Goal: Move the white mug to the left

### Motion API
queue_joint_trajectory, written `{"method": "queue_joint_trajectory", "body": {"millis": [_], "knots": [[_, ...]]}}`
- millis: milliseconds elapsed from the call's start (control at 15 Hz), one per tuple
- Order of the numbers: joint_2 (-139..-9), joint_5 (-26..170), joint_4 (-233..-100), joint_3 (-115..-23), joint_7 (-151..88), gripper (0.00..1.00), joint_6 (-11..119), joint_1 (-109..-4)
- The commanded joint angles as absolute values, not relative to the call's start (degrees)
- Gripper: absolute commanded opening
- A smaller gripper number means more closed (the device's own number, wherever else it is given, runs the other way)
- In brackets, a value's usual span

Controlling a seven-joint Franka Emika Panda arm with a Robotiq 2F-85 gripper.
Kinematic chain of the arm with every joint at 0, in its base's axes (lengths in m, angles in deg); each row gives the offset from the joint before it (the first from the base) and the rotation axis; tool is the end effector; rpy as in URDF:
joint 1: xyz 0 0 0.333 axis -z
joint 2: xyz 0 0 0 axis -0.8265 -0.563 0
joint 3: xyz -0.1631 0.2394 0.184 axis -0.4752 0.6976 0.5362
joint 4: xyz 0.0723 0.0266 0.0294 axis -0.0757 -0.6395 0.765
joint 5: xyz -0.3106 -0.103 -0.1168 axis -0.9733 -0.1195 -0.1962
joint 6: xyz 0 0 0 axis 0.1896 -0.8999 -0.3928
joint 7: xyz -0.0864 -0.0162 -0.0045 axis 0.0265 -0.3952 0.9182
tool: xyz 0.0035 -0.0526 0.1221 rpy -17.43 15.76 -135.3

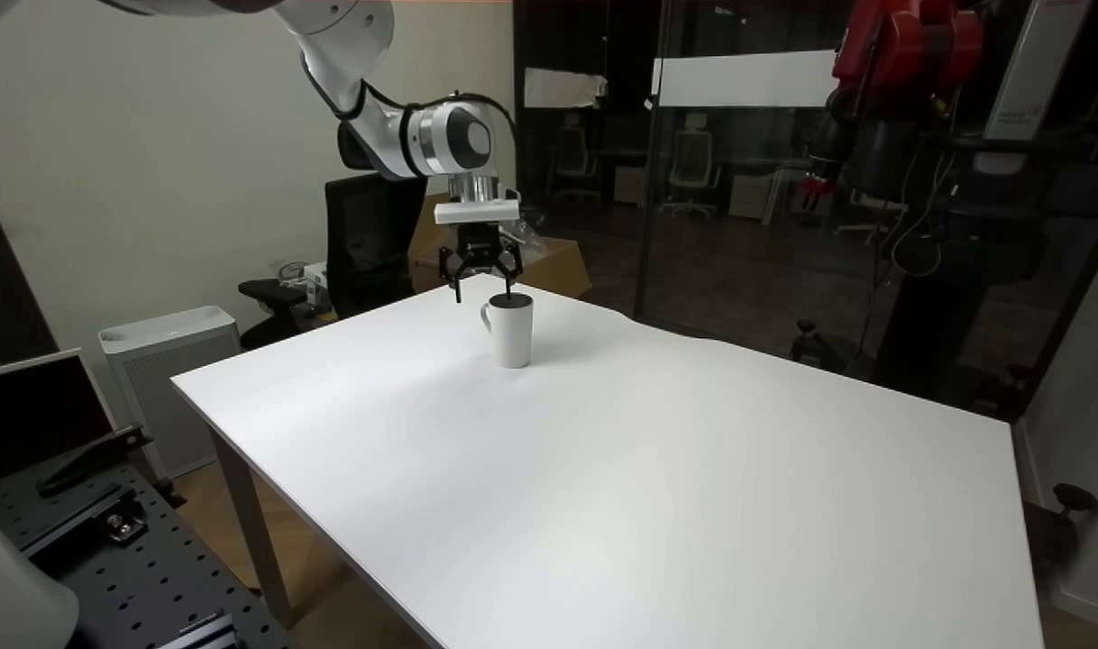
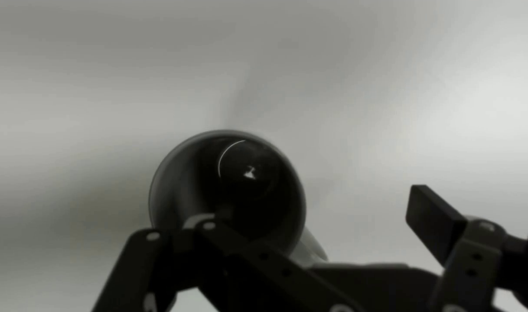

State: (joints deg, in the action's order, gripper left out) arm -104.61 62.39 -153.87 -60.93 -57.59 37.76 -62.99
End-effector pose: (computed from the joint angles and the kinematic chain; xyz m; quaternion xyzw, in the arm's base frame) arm 0.6876 0.1108 0.2278 0.9392 0.3300 -0.0750 0.0585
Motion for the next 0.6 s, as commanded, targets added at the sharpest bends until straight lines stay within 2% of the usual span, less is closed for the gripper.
{"method": "queue_joint_trajectory", "body": {"millis": [0, 533], "knots": [[-100.65, 63.09, -154.90, -59.23, -58.83, 1.00, 33.78, -62.42], [-103.67, 62.20, -153.69, -59.77, -58.05, 1.00, 35.46, -62.79]]}}
